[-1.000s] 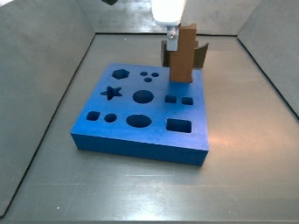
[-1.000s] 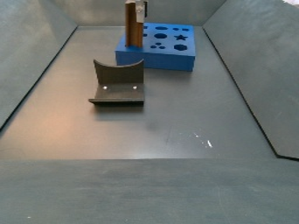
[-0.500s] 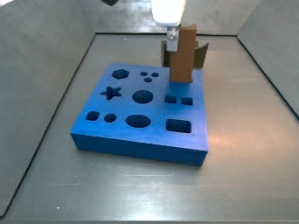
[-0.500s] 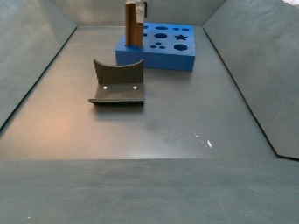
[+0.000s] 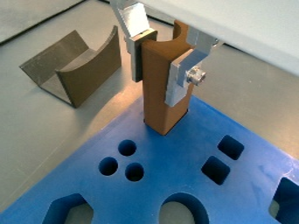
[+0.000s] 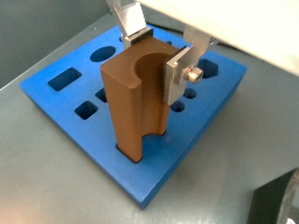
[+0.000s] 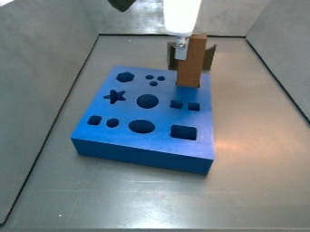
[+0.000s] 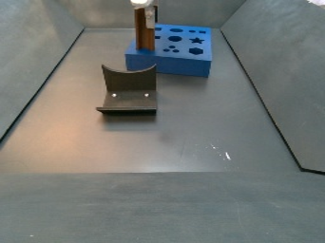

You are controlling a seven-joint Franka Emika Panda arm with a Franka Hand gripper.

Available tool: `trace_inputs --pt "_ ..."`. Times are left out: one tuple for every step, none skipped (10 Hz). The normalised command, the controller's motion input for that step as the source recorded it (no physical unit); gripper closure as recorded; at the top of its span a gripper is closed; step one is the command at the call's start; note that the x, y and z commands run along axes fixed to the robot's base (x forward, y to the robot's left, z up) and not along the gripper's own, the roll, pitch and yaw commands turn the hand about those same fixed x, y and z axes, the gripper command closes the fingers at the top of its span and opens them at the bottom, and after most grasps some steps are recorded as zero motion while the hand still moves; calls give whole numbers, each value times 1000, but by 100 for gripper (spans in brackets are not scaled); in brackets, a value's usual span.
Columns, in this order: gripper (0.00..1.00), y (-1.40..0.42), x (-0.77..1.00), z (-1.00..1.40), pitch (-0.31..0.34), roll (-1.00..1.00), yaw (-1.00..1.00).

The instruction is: Insert the arch object.

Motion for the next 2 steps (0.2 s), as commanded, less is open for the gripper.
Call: trace_inputs --pt "100 -26 123 0 44 39 0" --pt "100 0 0 0 0 0 0"
